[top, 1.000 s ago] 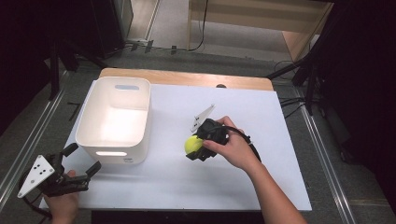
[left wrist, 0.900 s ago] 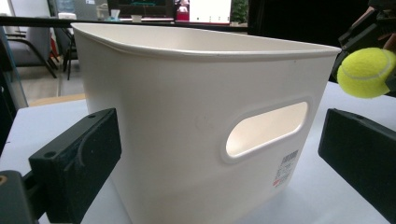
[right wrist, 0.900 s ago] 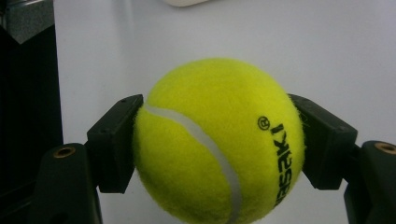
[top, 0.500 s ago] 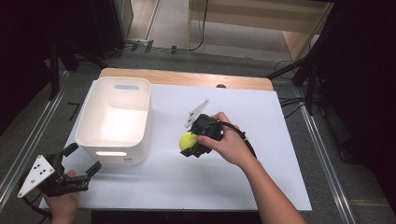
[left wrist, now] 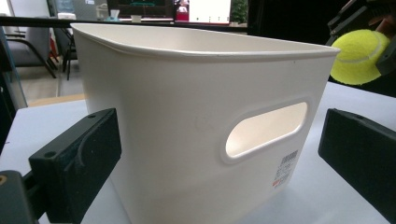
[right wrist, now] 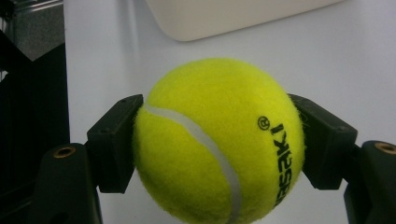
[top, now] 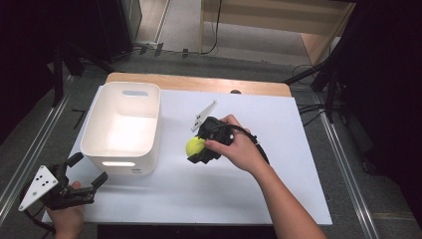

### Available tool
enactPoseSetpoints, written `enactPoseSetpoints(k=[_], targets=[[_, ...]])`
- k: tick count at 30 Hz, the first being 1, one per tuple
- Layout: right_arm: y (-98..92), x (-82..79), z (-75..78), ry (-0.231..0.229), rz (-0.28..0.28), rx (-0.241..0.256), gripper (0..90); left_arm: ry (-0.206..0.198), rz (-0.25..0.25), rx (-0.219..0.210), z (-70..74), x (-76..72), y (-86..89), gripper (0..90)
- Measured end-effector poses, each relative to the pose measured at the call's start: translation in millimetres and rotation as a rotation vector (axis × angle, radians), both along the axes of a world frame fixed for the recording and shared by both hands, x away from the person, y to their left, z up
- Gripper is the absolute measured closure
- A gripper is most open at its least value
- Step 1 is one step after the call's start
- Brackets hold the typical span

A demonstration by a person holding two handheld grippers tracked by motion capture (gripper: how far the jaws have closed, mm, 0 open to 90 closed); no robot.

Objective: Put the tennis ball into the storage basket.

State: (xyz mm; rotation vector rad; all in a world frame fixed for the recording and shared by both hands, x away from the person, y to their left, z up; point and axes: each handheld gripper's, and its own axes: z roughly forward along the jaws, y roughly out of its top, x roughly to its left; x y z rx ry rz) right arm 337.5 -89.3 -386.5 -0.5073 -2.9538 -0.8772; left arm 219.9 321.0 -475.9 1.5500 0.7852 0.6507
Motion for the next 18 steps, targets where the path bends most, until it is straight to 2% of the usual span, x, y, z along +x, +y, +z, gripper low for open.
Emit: enactPoseSetpoints(k=[9,14,16,18], targets=[[7.0,3.5,8.9,-0.004,0.01,-0.001,23.4,0.0,-0.001,0.002,0.0,0.2,0.2,0.0],[11.1,5.9,14.8,-0.022,0.029,0.004,23.4,0.001,-0.002,0.002,0.0,0.4,0.4,0.0],[12.8,5.9,16.4,-0.014,0.031,0.008,23.4,0.001,-0.004,0.001,-0.1,0.6,0.4,0.0],[14.2,5.7,19.3,-0.017,0.023,-0.003,23.4,0.0,-0.003,0.001,-0.1,0.6,0.3,0.0]])
